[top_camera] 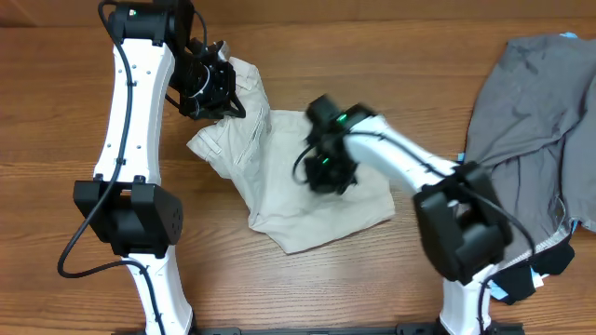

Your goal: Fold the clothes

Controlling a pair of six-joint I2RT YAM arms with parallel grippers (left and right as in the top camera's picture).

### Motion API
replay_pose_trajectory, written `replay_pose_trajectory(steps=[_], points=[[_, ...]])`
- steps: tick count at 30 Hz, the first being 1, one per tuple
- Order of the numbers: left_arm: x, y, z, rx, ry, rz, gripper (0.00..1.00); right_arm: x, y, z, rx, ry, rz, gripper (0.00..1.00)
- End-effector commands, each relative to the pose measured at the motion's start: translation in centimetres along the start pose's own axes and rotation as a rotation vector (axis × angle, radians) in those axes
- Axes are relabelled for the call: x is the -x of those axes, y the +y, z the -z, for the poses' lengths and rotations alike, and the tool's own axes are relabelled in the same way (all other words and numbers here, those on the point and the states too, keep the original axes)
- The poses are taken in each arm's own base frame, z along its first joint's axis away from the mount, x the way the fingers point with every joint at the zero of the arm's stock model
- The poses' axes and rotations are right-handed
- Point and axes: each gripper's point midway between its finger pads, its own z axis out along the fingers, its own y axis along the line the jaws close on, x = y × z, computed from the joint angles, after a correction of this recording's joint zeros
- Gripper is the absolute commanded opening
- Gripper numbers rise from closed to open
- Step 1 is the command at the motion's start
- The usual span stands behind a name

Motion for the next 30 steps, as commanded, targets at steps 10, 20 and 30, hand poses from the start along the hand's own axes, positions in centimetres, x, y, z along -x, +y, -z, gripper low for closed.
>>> replay_pose_trajectory(steps=[10,20,30], points=[[-0.8,-3.9,0.5,-0.048,-0.03,-0.038,0.04,-2.6,-12.7,1.4,-0.159,0.042,-0.288,0.04],[-2.9,-10.1,-2.2,-0.119,0.019,-0.116,0.08,-4.7,-11.4,-3.2,-0.078,0.075,-0.252,0.04],[-5.8,-12.9,-6.0,0.09,0.009,-0.196,0.13,-4.8,-11.4,-3.2,-0.079,0.079,-0.256,0.04]])
